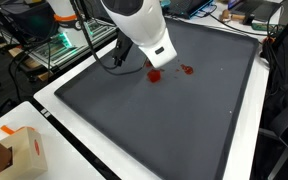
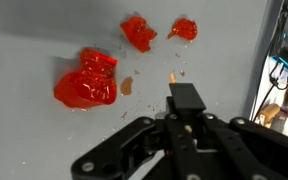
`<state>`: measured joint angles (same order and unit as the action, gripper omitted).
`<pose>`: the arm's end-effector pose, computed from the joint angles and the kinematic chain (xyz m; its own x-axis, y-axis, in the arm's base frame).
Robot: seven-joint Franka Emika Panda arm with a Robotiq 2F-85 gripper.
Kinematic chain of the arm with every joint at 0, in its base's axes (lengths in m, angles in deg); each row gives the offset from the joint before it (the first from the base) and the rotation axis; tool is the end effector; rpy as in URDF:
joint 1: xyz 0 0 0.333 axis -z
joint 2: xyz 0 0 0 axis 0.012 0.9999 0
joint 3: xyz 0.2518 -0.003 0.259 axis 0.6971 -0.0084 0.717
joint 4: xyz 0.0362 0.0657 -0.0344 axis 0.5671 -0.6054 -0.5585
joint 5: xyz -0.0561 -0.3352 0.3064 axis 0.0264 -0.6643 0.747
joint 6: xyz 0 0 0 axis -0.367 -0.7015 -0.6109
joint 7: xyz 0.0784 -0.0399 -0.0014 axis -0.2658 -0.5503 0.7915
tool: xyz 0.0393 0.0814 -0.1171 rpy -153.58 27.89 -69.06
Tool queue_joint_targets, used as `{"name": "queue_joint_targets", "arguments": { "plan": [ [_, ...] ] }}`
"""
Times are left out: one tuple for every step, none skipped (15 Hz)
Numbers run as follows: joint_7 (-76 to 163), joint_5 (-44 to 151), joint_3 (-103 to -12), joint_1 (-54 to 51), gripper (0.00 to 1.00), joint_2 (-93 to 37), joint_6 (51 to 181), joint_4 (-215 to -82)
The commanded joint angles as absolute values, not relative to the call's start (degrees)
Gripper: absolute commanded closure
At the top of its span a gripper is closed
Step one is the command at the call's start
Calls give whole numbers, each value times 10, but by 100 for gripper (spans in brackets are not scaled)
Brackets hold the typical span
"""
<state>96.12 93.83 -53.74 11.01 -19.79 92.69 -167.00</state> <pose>0.6331 -0.0700 0.2095 0.9713 0.2377 0.0008 0.1847 -0.7525 -0.6322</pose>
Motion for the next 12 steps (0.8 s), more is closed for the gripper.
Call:
{"name": "queue_joint_targets", "arguments": {
  "plan": [
    [958,951,-533,116,97,-185,919,-1658],
    [958,950,-532,117,97,-184,918,-1658],
    [960,952,-531,118,97,-185,915,-1657],
    [958,951,-532,117,97,-185,919,-1658],
    [954,950,-532,116,97,-187,918,-1658],
    [949,946,-534,116,97,-188,918,-1658],
    [943,946,-535,116,97,-188,918,-1657],
    [937,944,-535,115,97,-190,918,-1656],
    [930,944,-536,115,97,-192,916,-1656],
    [922,940,-536,113,97,-196,916,-1657],
    [916,938,-536,112,97,-199,918,-1657],
    [908,935,-537,110,97,-203,921,-1658]
  ]
}}
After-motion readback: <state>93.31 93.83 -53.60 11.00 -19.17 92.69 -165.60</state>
